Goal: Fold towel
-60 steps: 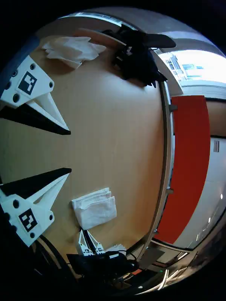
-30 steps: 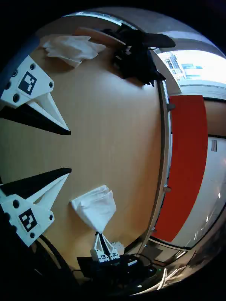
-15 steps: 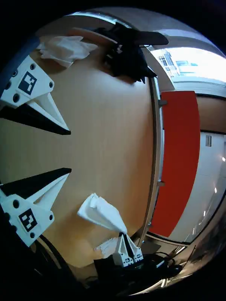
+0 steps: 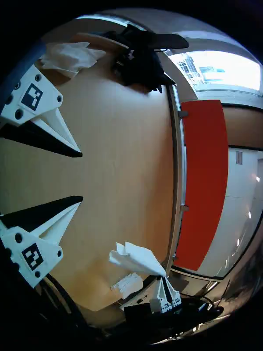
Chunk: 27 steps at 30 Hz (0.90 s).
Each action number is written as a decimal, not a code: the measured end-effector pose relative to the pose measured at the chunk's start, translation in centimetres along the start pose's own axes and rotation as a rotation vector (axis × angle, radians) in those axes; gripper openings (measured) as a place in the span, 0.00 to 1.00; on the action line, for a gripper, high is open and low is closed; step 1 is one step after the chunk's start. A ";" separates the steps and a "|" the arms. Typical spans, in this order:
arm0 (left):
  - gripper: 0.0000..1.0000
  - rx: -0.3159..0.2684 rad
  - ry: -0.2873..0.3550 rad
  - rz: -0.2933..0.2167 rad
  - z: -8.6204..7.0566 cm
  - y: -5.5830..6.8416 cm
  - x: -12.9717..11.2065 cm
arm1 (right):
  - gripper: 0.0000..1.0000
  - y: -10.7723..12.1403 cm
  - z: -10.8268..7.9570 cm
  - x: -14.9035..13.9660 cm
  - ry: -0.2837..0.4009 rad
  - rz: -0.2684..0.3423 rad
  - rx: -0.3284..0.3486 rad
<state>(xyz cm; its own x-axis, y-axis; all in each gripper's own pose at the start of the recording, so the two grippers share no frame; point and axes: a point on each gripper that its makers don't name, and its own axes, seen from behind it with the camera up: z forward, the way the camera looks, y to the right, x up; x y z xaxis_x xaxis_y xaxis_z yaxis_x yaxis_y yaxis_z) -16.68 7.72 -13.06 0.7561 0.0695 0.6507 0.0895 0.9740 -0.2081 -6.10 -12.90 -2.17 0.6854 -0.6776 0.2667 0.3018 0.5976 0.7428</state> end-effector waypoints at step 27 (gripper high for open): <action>0.64 0.008 -0.048 0.042 1.0 0.7 -0.9 | 0.04 11.8 -5.2 -6.8 -0.049 0.124 -0.111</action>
<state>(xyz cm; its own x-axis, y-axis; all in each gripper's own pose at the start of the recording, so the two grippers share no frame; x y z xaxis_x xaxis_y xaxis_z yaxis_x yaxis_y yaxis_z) -17.91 8.55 -13.09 0.7268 0.1202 0.6763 0.0536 0.9716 -0.2303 -3.80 0.96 1.57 0.6894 -0.6144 0.3836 0.2903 0.7195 0.6309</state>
